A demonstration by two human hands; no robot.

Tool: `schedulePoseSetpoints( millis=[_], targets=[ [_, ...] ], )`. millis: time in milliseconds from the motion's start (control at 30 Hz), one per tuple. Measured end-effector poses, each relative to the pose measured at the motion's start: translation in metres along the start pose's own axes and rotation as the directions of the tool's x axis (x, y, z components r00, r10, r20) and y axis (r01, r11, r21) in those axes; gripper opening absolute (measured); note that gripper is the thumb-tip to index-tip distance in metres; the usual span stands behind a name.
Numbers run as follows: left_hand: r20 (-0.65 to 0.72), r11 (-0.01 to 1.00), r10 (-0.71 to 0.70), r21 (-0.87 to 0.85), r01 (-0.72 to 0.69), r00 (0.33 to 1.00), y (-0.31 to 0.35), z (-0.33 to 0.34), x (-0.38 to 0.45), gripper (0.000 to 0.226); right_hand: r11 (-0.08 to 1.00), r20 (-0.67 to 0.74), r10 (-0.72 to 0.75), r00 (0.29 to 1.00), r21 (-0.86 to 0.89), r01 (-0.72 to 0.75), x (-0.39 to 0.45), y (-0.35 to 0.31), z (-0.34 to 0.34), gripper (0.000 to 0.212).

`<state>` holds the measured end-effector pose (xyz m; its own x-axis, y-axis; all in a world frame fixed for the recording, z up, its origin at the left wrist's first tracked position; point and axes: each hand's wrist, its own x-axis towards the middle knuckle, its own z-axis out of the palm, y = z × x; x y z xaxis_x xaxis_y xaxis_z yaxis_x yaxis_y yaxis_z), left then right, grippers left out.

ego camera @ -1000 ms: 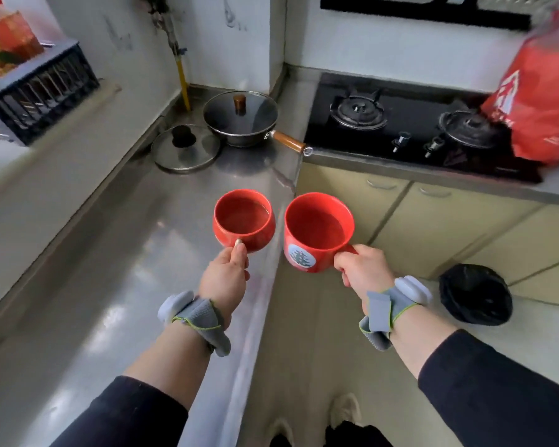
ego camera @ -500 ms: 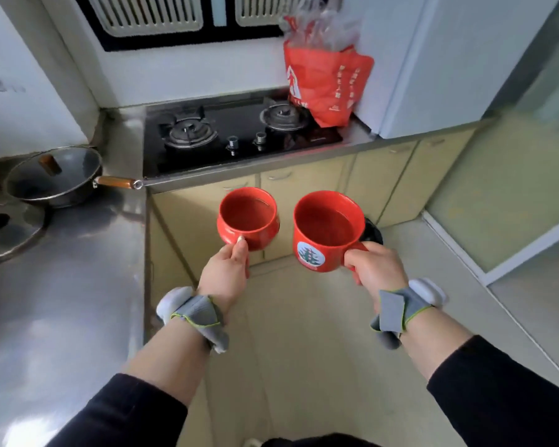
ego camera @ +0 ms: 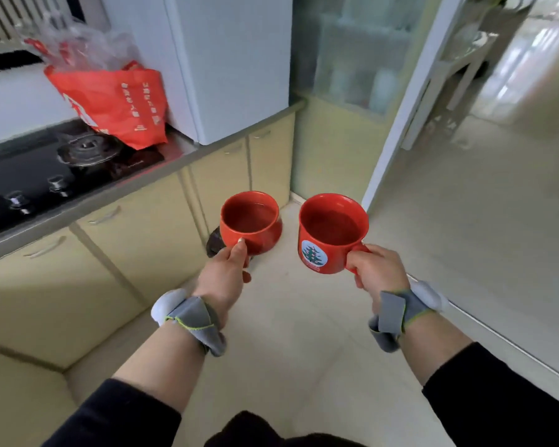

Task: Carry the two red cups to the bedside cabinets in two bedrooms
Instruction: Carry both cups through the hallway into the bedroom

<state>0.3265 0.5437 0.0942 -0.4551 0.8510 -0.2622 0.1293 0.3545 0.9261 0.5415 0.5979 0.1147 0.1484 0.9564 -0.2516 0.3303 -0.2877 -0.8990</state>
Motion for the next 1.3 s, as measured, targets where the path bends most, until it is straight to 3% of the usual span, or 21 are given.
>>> schedulePoseSetpoints(
  millis=[267,600,1000,1300],
  targets=[
    [0.263,0.998,0.046,0.034,-0.057,0.964,0.050,0.125,0.050,0.036,0.991,-0.278,0.129,0.952,0.077,-0.112,0.068,0.018,-0.085,0.016],
    [0.560,0.976,0.085,0.118,-0.181,0.824,0.127,0.267,0.153,0.039,0.951,-0.524,0.283,0.804,0.264,-0.163,0.176,0.009,-0.161,0.018],
    [0.694,0.975,0.112,0.063,-0.215,0.711,0.198,0.428,0.229,0.037,0.914,-0.625,0.375,0.684,0.373,-0.160,0.287,0.016,-0.256,0.017],
    [0.684,0.981,0.122,0.025,-0.191,0.719,0.265,0.577,0.266,0.038,0.907,-0.610,0.366,0.703,0.403,-0.123,0.410,0.024,-0.365,0.021]
  ],
)
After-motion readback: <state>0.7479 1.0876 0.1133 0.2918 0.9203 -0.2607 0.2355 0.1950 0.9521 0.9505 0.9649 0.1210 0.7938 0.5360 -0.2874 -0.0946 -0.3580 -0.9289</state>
